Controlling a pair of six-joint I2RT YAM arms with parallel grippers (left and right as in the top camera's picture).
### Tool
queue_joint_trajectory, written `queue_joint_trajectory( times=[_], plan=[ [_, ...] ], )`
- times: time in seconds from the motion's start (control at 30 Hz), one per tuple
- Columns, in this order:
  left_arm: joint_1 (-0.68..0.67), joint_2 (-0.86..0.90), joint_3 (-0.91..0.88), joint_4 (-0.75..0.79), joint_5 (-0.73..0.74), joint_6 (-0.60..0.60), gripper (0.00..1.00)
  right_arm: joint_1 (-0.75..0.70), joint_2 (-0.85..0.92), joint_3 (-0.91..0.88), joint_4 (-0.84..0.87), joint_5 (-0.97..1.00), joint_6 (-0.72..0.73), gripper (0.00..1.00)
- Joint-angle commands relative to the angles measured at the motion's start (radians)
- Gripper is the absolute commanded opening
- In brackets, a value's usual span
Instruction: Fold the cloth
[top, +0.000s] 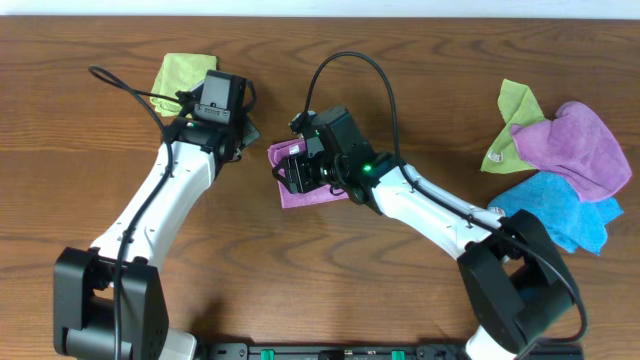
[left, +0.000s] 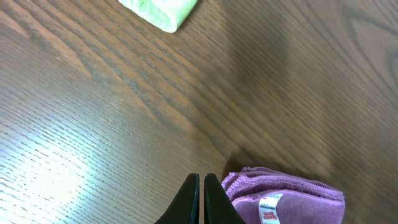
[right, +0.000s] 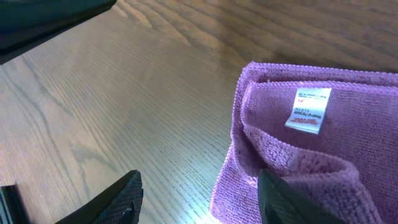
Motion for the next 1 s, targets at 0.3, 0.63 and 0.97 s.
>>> queue_joint_trajectory(
  times=[0.3, 0.63, 0.97],
  plan=[
    [0.037, -0.024, 0.023, -0.011, -0.017, 0.018, 0.06, -0.132, -0.047, 0.004, 0.028, 0.113, -0.023, 0.49],
    [0.037, -0.024, 0.023, -0.010, -0.017, 0.015, 0.06, -0.181, 0.035, 0.003, -0.040, 0.059, -0.039, 0.02],
    [0.037, -0.024, 0.023, -0.005, -0.018, 0.014, 0.06, -0.127, 0.053, 0.003, -0.108, -0.013, -0.092, 0.01]
  ],
)
